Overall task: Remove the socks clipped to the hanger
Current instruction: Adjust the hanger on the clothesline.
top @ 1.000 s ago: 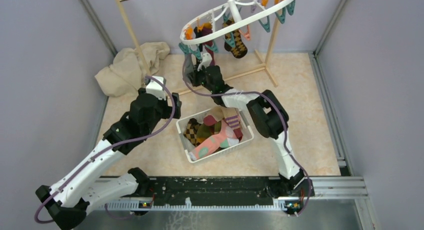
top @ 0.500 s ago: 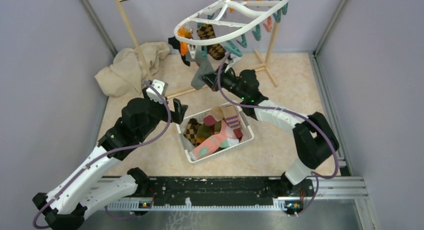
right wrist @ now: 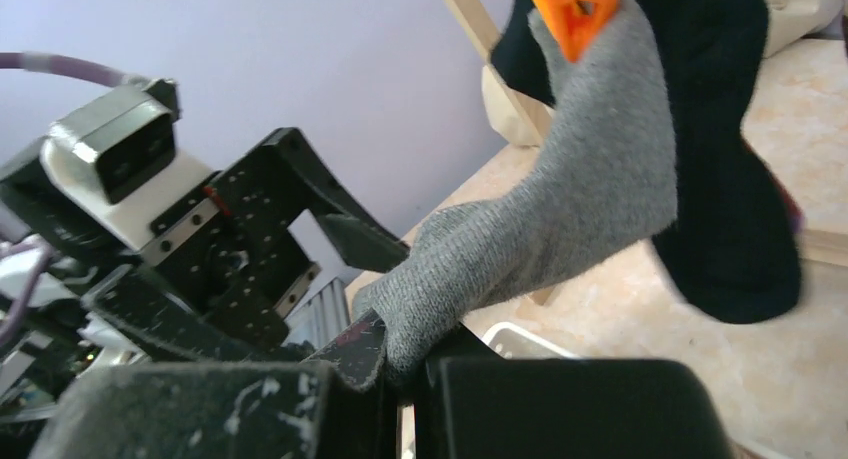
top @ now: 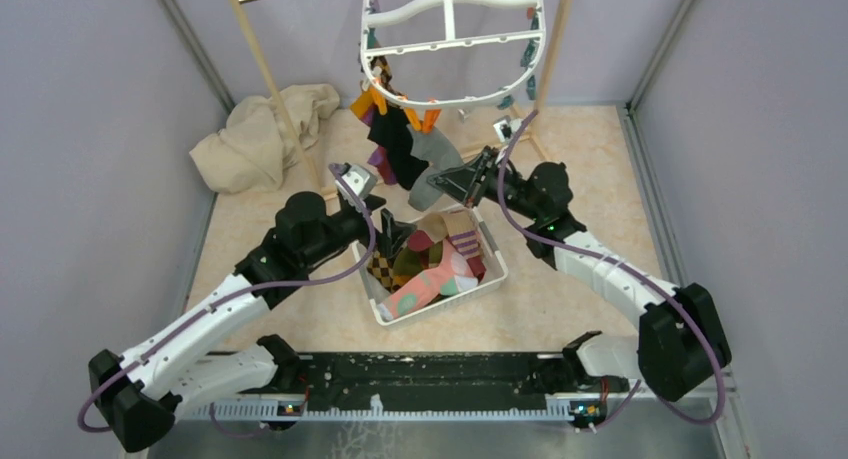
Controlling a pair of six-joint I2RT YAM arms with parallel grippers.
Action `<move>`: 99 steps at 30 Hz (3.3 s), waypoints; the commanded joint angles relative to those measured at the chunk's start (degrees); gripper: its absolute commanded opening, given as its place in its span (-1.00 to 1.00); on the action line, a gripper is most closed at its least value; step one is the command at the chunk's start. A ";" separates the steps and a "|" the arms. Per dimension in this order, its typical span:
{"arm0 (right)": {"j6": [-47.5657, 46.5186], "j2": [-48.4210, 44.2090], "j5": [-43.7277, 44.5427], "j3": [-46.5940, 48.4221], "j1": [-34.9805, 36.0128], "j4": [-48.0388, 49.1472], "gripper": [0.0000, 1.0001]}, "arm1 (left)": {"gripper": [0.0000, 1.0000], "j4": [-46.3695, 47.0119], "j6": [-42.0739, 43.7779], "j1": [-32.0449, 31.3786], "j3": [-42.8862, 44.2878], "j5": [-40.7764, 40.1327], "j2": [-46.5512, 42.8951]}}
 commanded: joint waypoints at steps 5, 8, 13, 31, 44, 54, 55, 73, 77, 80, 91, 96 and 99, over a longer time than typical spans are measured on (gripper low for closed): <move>5.61 -7.91 -9.73 -2.16 -5.40 -0.22 -1.00 | 0.98 13.48 -2.09 -1.64 0.12 7.86 3.62; 7.40 -8.36 -11.91 -2.92 -6.40 0.73 -1.00 | 0.98 16.71 -3.12 -1.64 0.36 9.58 4.88; 8.04 -9.46 -13.94 -3.92 -7.31 0.65 -1.00 | 0.98 21.16 -4.59 -1.64 0.95 12.53 7.44; 9.41 -10.82 -16.79 -5.41 -9.65 1.24 -1.00 | 0.24 26.73 -6.93 -1.73 5.63 15.64 17.29; -6.24 -11.73 -9.01 1.91 -9.74 -24.29 -0.50 | -0.74 7.39 -2.17 -5.70 17.75 1.74 21.77; -21.98 -18.89 24.64 17.45 -9.74 -60.81 -0.26 | -0.77 -13.19 7.22 -19.98 34.78 -36.34 36.62; -22.72 -19.49 27.29 18.83 -9.70 -62.76 -0.26 | -0.78 -14.47 7.87 -20.60 36.30 -39.67 38.31; -25.83 -23.27 31.29 33.28 -9.74 -68.57 -0.12 | -0.68 -14.51 32.33 -25.29 49.44 -75.87 60.73; -25.09 -20.88 22.87 39.62 -9.74 -69.17 -0.18 | -0.67 -9.39 41.18 -25.29 50.83 -75.82 62.83; -24.64 -17.62 16.52 45.09 -9.74 -70.68 -0.20 | -0.68 -7.78 46.60 -25.29 53.06 -75.08 65.54; -21.66 -10.06 15.38 48.21 -4.31 -70.65 -0.44 | -0.70 -13.15 51.04 -25.29 68.73 -70.80 77.92; -23.97 -5.77 19.95 50.09 -0.53 -71.04 -0.44 | -0.70 -8.23 59.09 -25.37 75.74 -70.16 81.69; -25.42 -3.60 21.80 51.85 -0.02 -71.90 -0.43 | -0.70 -1.33 66.50 -25.37 76.15 -70.47 81.95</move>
